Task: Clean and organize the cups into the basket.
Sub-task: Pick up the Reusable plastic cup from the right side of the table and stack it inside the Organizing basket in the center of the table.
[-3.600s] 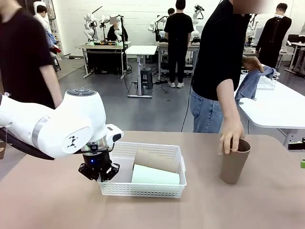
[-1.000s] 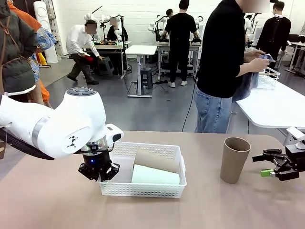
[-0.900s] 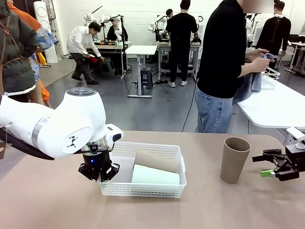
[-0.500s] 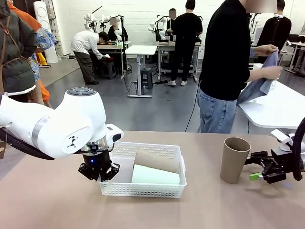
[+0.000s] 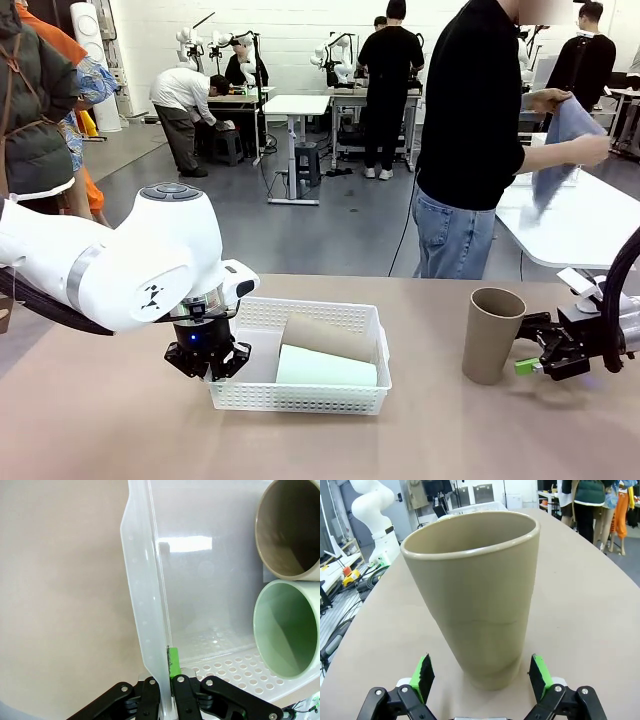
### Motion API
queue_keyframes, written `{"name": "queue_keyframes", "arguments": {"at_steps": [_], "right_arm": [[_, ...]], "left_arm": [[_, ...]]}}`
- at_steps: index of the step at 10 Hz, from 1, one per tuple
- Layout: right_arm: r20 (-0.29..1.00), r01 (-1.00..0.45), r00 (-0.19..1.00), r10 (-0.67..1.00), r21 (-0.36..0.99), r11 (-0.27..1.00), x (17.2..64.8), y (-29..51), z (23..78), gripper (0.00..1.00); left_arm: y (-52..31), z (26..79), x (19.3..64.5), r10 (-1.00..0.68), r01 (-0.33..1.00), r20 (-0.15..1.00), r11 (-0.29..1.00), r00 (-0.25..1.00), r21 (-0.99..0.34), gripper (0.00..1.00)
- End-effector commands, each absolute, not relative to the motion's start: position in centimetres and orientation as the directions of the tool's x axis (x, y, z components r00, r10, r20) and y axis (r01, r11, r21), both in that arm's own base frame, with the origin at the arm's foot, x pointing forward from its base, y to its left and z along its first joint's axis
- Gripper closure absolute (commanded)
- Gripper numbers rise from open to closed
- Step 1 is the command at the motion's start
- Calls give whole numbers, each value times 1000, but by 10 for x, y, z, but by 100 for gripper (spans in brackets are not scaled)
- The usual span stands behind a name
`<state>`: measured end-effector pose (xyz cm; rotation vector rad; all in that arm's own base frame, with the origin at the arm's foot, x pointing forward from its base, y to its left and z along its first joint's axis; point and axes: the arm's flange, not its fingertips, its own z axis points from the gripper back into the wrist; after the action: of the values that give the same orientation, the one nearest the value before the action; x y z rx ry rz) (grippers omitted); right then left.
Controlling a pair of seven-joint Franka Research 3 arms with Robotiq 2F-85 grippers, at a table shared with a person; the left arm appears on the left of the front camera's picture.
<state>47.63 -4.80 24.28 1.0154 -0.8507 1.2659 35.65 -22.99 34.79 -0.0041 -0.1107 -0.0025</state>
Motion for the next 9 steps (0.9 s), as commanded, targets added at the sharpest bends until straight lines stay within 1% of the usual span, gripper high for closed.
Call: {"name": "queue_keyframes", "arguments": {"at_steps": [1,6,8,9], "right_arm": [[938,-993,102,330,114,-16,483,-40,239,0],[944,-994,68,323,91,-57,497,-18,235,0],[945,-993,30,326,65,-98,500,-14,229,0],[949,-991,35,313,73,-109,501,-13,229,0]], "left_arm": [[-231,347,356,-10,10,124,1000,992,4,100],[-231,347,356,-10,10,124,1000,992,4,100],[-231,347,356,-10,10,124,1000,992,4,100],[-231,347,356,-10,10,124,1000,992,4,100]]}}
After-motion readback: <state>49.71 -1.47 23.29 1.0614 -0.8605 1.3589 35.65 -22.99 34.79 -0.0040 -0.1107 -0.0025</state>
